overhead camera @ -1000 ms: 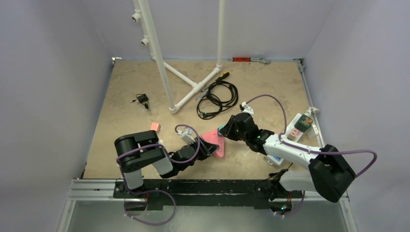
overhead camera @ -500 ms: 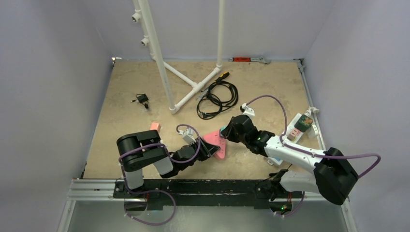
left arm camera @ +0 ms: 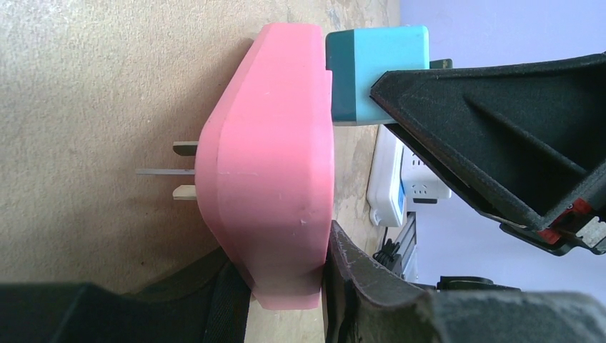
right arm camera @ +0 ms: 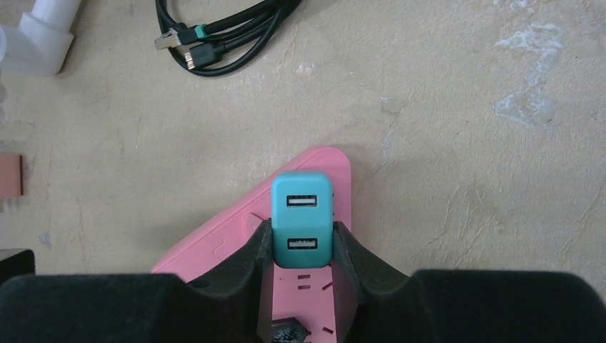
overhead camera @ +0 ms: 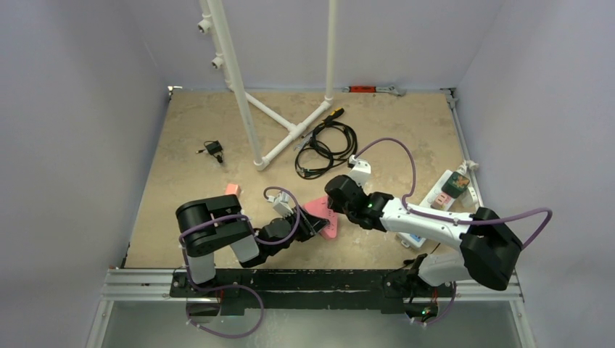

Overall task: Pull the plug off the socket
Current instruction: Remove the plug from the socket, then place the plug at the center of the board.

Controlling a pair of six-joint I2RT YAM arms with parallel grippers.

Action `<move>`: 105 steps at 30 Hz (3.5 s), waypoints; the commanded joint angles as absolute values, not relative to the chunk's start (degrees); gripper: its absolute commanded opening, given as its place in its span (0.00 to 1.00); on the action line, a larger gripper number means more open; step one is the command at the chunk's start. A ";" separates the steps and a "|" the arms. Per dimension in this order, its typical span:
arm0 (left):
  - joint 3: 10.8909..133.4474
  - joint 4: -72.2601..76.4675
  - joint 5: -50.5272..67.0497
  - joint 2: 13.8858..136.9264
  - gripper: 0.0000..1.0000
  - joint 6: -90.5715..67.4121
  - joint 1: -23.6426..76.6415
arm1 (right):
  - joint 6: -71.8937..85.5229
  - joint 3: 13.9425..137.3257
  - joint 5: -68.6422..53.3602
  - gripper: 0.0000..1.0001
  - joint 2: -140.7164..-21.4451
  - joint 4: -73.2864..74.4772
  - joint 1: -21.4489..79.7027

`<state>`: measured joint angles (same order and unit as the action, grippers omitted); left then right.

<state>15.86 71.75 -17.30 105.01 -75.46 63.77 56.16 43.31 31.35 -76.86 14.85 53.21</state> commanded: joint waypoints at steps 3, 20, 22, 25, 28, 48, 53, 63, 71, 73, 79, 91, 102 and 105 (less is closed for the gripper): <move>13.36 63.71 -16.79 107.05 0.00 -72.07 63.72 | 57.02 45.14 33.80 0.00 -74.48 10.34 53.13; 12.21 63.81 -17.23 106.35 0.00 -72.15 63.04 | 53.09 36.19 19.80 0.00 -66.08 -1.00 43.63; 12.22 63.88 -17.14 106.34 0.00 -72.13 63.02 | 53.09 36.05 19.95 0.00 -65.69 -0.71 43.42; 12.09 63.97 -17.14 106.35 0.00 -72.16 63.02 | 53.22 35.98 20.08 0.00 -65.65 -0.55 43.26; 11.98 64.11 -17.07 106.35 0.00 -72.00 62.89 | 53.29 36.13 20.20 0.00 -65.53 -0.15 43.32; 18.99 50.62 -10.98 100.19 0.51 -59.56 54.32 | 50.84 35.86 22.44 0.00 -54.66 6.31 43.26; 22.94 38.84 -13.06 93.66 0.94 -52.53 53.96 | 49.59 35.13 22.27 0.00 -51.98 6.09 43.27; 33.35 5.56 -14.63 72.40 0.99 -37.78 53.12 | 42.27 31.62 14.73 0.00 -48.38 -2.08 43.62; 48.73 -20.52 -11.56 61.06 0.99 -25.65 45.90 | 39.55 30.74 10.99 0.00 -50.68 -10.22 49.93; 52.32 -23.91 -10.08 60.26 0.99 -22.79 42.22 | 39.12 30.68 12.05 0.00 -52.02 -13.64 53.71; 55.70 -22.24 -8.22 57.93 0.99 -14.10 34.51 | 39.42 31.05 14.44 0.00 -60.88 -24.76 62.35; 46.87 -15.02 -22.17 49.22 0.99 -12.23 29.65 | 35.14 44.96 16.40 0.00 -87.46 -32.33 66.86; 46.39 -15.70 -29.12 48.09 0.99 -15.02 26.75 | 34.50 59.78 19.82 0.00 -107.18 -30.60 66.88; 45.59 -15.02 -28.23 47.18 0.99 -14.95 26.64 | 34.31 61.52 19.82 0.00 -110.34 -33.15 66.88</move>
